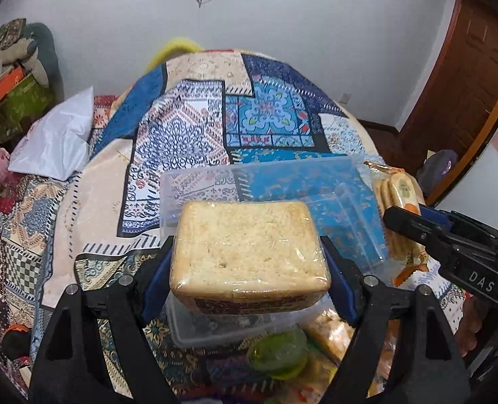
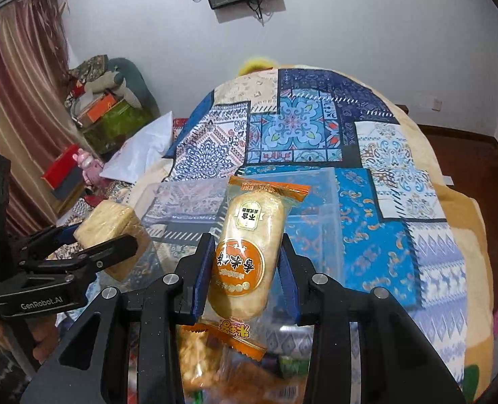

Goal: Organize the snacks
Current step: 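Carry the cake with the left tool into the clear box while the right tool drops the roll in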

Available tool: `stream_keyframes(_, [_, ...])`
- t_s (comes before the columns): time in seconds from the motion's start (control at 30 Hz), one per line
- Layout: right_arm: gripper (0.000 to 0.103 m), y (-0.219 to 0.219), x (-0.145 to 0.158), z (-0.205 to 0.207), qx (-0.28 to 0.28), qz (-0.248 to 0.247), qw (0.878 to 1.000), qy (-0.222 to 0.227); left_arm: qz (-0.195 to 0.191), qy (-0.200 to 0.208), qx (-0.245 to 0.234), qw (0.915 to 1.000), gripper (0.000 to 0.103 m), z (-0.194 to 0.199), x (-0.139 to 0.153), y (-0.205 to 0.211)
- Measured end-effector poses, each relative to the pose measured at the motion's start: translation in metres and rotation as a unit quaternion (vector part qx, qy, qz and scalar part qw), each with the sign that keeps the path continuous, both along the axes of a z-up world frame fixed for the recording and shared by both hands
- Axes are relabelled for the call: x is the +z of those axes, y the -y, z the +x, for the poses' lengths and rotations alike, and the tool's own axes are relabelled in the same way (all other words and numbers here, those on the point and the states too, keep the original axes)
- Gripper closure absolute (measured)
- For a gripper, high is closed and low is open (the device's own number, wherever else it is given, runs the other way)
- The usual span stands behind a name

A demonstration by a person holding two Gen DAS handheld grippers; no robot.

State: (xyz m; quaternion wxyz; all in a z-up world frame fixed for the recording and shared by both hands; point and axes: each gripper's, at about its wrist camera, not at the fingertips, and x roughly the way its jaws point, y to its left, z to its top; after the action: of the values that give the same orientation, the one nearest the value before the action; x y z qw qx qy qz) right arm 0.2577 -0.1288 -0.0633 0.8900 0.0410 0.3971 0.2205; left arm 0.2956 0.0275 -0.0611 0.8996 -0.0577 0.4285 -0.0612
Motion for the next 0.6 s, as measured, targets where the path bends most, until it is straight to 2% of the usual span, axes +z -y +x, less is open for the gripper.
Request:
stream_keyframes(0.3, [0.069,-0.009,-0.027,0.022,0.018,-0.043,0.998,-0.032,0.017,-0.040,-0.016,0.9989,0.023,0.024,-0.028,0.007])
stream_keyframes(0.43, [0.069,-0.010,-0.033,0.023,0.023,-0.054,0.998,-0.038,0.028,-0.042,-0.020,0.9985,0.023,0.025,-0.034,0.013])
stream_keyframes(0.6, [0.069,-0.014,-0.036,0.022,0.025,-0.063,0.997,-0.040,0.034,-0.028,-0.026,0.9987,0.023,0.021,-0.029,0.018])
